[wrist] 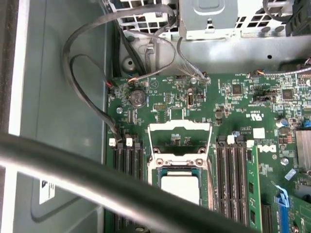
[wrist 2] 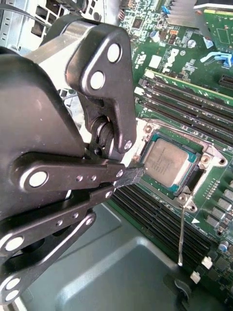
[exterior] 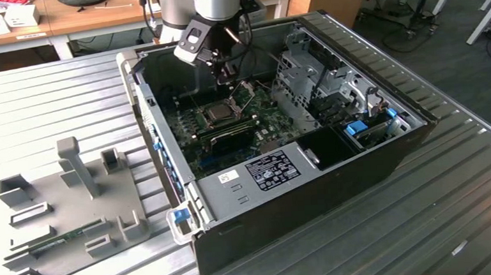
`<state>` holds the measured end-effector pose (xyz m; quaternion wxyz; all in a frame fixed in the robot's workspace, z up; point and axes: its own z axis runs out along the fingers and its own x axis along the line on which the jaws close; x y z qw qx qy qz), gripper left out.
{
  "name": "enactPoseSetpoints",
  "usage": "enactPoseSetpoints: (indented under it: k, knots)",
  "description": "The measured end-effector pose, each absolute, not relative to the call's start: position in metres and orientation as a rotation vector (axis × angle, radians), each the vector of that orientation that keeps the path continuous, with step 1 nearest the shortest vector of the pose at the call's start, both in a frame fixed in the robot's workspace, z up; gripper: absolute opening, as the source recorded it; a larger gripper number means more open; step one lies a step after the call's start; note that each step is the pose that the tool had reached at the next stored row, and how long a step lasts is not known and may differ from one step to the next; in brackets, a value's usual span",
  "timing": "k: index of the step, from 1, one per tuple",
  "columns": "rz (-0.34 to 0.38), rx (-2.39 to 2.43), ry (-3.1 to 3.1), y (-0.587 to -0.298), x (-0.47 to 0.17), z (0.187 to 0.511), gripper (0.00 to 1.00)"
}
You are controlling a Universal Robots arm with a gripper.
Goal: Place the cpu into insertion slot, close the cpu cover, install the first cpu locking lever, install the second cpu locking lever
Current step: 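Close the cpu cover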
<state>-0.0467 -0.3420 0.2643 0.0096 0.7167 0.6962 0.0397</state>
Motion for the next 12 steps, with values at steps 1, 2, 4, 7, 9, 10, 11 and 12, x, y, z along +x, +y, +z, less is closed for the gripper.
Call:
enactPoseSetpoints:
  k: [1, 2, 4, 7, 9, 10, 11, 12]
  knots:
    - [0.124, 2.238, 2.174, -0.342, -0.045, 0.264, 0.11]
    - [0.124, 2.238, 2.174, -0.342, -0.044, 0.264, 0.11]
    - [0.124, 2.238, 2.174, -0.342, -0.040, 0.264, 0.11]
    - [0.124, 2.238, 2.174, -0.342, -0.033, 0.264, 0.11]
    - [0.124, 2.238, 2.174, -0.342, -0.028, 0.264, 0.11]
    - [0.124, 2.238, 2.174, -0.342, -0.026, 0.264, 0.11]
    - [0.124, 2.238, 2.174, -0.342, -0.024, 0.264, 0.11]
    - [0.124, 2.238, 2.174, -0.342, -0.022, 0.264, 0.11]
